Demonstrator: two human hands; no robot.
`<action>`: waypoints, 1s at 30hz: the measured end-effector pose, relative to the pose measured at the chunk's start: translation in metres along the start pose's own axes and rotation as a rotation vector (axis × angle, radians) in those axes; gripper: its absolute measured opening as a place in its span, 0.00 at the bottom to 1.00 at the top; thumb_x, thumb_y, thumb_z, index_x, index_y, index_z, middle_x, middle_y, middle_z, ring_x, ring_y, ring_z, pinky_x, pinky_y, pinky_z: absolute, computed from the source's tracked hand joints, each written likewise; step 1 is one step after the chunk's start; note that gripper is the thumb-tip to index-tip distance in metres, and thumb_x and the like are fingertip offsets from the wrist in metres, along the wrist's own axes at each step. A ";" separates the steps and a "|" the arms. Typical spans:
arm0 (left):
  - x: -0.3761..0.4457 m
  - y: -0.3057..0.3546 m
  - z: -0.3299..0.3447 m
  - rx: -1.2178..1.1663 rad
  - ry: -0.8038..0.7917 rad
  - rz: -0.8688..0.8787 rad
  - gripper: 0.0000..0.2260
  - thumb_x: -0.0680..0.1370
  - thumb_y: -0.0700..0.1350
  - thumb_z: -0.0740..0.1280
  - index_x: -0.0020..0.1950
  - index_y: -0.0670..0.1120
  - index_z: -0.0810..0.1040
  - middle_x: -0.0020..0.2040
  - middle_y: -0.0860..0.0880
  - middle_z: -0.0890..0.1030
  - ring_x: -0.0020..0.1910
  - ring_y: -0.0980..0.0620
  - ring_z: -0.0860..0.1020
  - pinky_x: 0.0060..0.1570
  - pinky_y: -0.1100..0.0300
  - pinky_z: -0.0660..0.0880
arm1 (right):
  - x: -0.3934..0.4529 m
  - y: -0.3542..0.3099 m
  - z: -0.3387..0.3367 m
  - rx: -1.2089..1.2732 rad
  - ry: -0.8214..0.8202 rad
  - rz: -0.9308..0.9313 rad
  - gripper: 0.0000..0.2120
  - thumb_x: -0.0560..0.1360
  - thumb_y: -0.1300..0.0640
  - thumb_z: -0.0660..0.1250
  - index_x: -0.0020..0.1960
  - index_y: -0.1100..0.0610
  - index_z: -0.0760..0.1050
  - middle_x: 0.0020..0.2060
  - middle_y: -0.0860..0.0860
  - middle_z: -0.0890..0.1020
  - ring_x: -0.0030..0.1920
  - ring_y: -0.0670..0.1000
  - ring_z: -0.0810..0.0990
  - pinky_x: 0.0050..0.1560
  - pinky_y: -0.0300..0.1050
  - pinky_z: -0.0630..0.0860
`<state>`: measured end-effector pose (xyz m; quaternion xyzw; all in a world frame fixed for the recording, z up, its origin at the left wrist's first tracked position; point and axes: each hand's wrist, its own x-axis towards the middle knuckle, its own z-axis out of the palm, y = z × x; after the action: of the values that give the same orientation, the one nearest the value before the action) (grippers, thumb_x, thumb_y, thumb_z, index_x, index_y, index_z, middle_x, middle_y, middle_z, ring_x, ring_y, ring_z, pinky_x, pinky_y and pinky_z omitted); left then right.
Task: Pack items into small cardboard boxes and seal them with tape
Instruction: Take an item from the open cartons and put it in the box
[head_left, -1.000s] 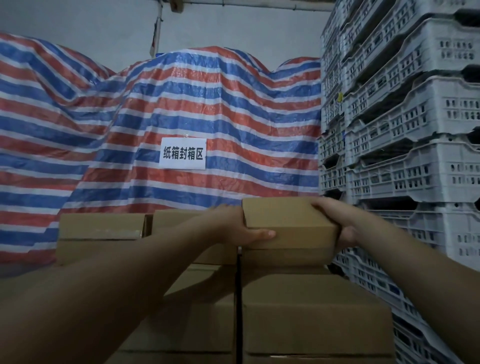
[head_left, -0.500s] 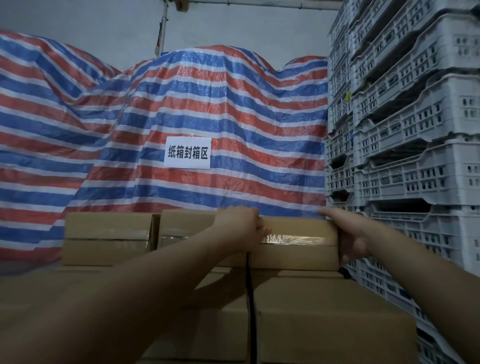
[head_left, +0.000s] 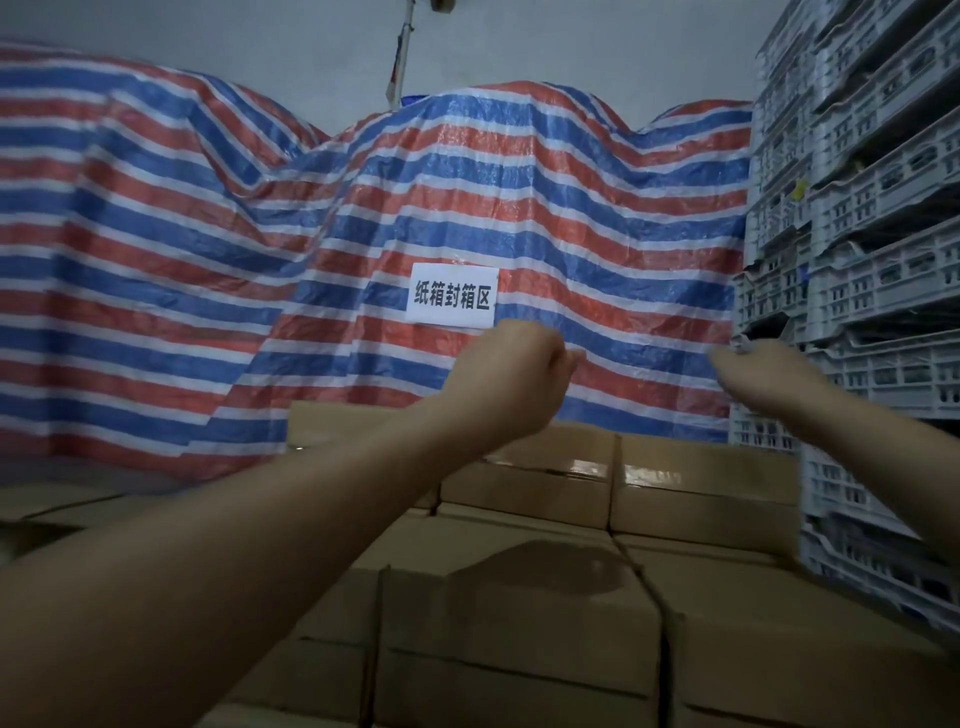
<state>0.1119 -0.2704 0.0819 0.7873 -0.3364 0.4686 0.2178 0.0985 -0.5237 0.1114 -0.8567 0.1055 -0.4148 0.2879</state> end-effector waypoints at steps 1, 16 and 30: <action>-0.007 -0.007 -0.013 -0.015 0.035 -0.001 0.14 0.82 0.52 0.62 0.43 0.45 0.78 0.39 0.49 0.80 0.39 0.51 0.79 0.39 0.55 0.78 | -0.007 -0.019 0.005 -0.025 0.012 -0.060 0.20 0.81 0.46 0.58 0.46 0.62 0.77 0.47 0.61 0.81 0.42 0.59 0.77 0.40 0.47 0.69; -0.190 -0.224 -0.160 -0.086 0.367 -0.575 0.19 0.82 0.54 0.61 0.36 0.49 0.81 0.29 0.52 0.80 0.29 0.57 0.78 0.33 0.59 0.74 | -0.142 -0.290 0.152 0.210 -0.140 -0.714 0.24 0.79 0.52 0.61 0.26 0.54 0.61 0.22 0.49 0.66 0.24 0.49 0.64 0.28 0.43 0.61; -0.336 -0.379 -0.140 -0.009 0.237 -1.054 0.29 0.83 0.56 0.57 0.28 0.40 0.76 0.26 0.44 0.79 0.30 0.43 0.79 0.37 0.49 0.78 | -0.222 -0.412 0.368 -0.336 -0.547 -0.820 0.15 0.81 0.45 0.56 0.53 0.56 0.71 0.51 0.54 0.76 0.49 0.57 0.76 0.47 0.47 0.71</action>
<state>0.1950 0.1886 -0.1610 0.7903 0.1290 0.3797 0.4633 0.2183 0.0533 0.0261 -0.9391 -0.2527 -0.2317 -0.0229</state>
